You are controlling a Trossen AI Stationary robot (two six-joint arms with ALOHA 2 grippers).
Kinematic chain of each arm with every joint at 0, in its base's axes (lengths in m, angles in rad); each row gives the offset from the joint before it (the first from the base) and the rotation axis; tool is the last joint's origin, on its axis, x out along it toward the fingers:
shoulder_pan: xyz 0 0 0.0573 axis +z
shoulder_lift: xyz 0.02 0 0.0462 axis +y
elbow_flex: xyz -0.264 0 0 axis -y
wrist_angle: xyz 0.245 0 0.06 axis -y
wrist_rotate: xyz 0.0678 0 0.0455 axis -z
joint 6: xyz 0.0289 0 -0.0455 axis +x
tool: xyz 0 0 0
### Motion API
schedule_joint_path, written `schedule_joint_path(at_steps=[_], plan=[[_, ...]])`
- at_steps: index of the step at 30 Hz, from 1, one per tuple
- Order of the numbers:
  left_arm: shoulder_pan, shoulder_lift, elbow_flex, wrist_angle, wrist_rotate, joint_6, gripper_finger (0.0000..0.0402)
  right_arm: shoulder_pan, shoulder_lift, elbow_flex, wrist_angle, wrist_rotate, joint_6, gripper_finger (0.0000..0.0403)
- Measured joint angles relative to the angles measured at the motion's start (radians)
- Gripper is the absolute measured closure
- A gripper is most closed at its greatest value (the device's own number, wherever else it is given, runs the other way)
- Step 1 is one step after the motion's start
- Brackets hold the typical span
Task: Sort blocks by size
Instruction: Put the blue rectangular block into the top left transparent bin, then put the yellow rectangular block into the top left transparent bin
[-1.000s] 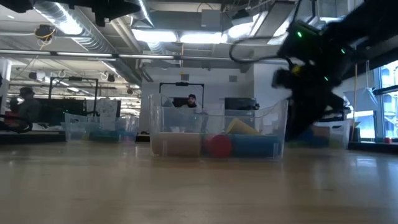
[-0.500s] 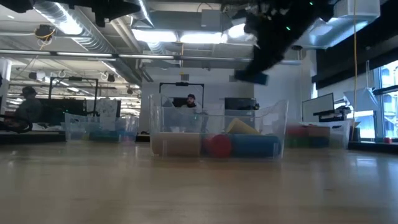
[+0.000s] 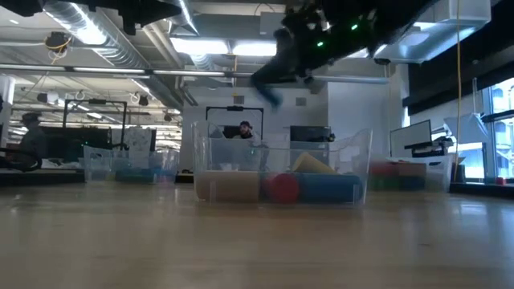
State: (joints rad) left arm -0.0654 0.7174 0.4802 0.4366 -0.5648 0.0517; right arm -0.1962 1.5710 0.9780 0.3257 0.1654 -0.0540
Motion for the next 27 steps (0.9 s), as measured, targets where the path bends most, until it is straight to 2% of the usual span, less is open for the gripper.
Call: schedule_joint_path(at_steps=[5,9,16,20,27], plan=[[0.000,0.000,0.000,0.001,0.000,0.000,0.0192,-0.023,0.139,0.074,0.104,0.000,0.002,0.0335],[0.000,0.000,0.000,0.001,0.000,0.000,0.0192,-0.028,0.257,0.191,0.122,-0.001,-0.018,0.0359],[-0.004,0.000,0.000,-0.006,0.000,-0.001,0.0192,-0.032,0.328,0.345,-0.086,-0.002,-0.037,0.0374],[-0.004,-0.002,-0.001,-0.007,0.000,0.000,0.0192,-0.041,0.328,0.356,-0.166,-0.002,-0.023,0.0337],[-0.004,-0.002,-0.001,-0.017,0.000,0.000,0.0192,-0.032,0.307,0.354,-0.324,-0.019,0.016,0.0227]])
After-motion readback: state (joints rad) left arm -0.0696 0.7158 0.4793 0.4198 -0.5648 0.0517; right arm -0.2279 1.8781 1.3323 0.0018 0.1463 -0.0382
